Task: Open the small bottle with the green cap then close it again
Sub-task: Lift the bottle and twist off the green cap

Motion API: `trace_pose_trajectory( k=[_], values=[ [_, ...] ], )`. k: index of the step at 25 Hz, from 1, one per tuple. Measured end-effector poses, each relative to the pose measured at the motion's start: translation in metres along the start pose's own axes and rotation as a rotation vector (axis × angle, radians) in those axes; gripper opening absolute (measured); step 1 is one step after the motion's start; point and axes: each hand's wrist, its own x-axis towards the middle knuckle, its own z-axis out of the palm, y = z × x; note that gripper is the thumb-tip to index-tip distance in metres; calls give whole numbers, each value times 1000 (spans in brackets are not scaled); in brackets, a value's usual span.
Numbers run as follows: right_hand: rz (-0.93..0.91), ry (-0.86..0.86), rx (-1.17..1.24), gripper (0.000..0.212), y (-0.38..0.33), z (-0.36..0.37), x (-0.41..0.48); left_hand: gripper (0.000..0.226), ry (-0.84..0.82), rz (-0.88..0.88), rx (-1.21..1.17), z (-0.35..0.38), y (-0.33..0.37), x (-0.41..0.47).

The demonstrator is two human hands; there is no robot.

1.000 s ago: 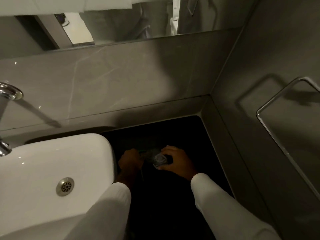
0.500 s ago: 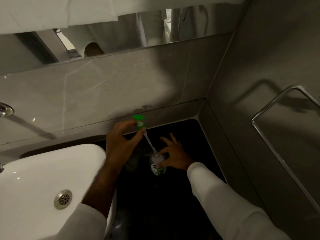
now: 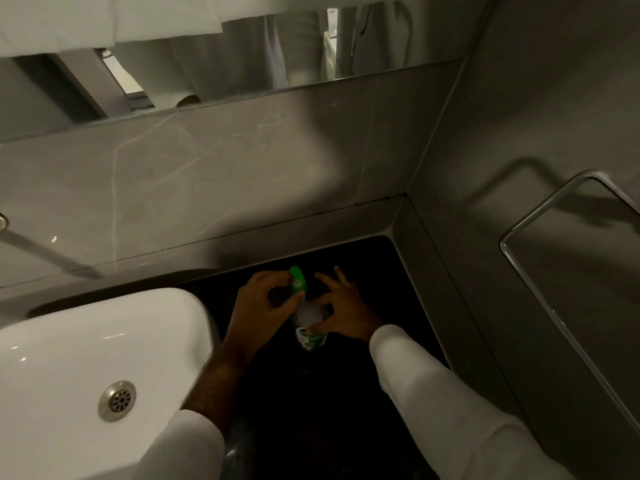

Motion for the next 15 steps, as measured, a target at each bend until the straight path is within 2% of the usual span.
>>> trace_pose_trajectory(
  k=[3, 5, 7, 9, 12, 15],
  values=[
    [26, 10, 28, 66, 3, 3, 3, 45, -135, -98, -88, 8, -11, -11],
    [72, 6, 49, 85, 3, 4, 5, 55, -185, -110, -122, 12, -16, -11],
    [79, 9, 43, 95, 5, 5, 5, 56, -267, -98, -78, 13, -20, -9],
    [77, 19, 32, 96, 6, 6, 5, 49, -311, -114, -58, 15, -24, -11],
    [71, 33, 20, 91, 6, 8, 3, 42, -271, -81, -101, 21, -26, -18],
    [14, 65, 29, 69, 7, 13, 3, 33, -199, -51, 28, 23, -20, -15]
  ],
)
